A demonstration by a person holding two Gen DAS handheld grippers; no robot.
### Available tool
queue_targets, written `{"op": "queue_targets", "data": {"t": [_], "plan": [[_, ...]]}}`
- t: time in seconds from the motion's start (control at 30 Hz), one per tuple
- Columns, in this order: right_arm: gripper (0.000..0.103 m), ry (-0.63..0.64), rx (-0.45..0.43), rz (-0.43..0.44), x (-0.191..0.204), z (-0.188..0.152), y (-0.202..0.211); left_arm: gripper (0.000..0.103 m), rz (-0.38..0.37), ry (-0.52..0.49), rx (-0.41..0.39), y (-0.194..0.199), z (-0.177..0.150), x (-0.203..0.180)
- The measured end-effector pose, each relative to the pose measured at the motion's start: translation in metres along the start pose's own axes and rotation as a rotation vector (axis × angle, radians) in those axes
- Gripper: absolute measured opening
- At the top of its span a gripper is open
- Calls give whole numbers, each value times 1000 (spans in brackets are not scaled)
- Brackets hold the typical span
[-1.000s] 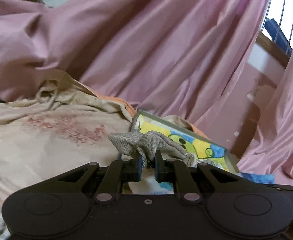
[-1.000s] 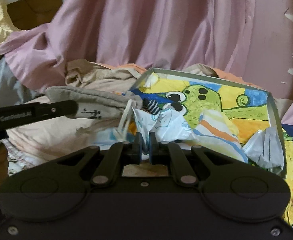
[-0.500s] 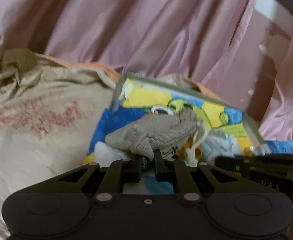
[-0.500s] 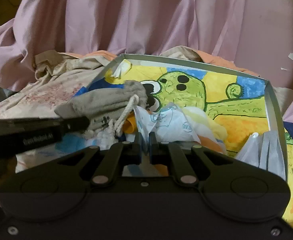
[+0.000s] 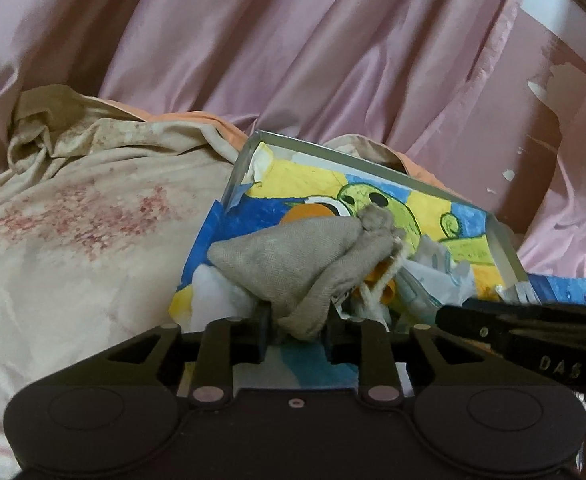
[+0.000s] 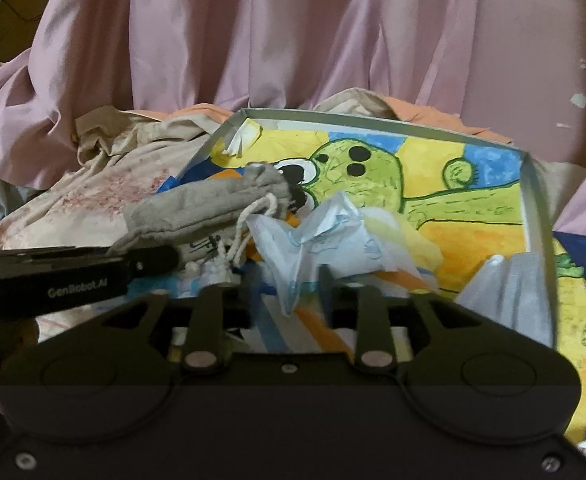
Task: Organize soft objects
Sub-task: 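Lower the grey pouch into the tray and open the left tool while the right tool releases the white cloth, then withdraw both open tools up and back from the frog tray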
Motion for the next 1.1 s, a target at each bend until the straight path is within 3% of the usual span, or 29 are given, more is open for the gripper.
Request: {"op": "queue_targets", "data": {"t": [0.17,0.27,0.53,0.57,0.63,0.73,1.1], "plan": [[52,-6,-24,8,-10,2,32,34,23,-12,9,24,-4,-11],[64,-21,-56,15,-16,4,57,41,38,-25,4,41,-4,-20],[99,-28,-195,40,-31,-2,131,74,59,-33,-82,104,-3,-47],[101,-34,-215,42,-33,-4,141,75,58,-37,-97,113,-3,-50],[102,-47,-251,47,-38,-7,158,88,59,-43,-127,130,-4,-58],[102,-65,-301,58,-45,-16,185,101,65,-47,-203,159,-7,-69],[103,-194,-419,57,-71,-69,265,102,33,-54,-328,238,-38,-113]]}}
Point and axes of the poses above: each gripper's, at about its wrist camera, not at the fingertips, and y roughly against the way its jaws point, x to its left, z to its top, the point moved 5 cm from there along -y, roughly the way its jaws point, and after that the axes turned 9 degrees about -z, right-handed, at the moved point
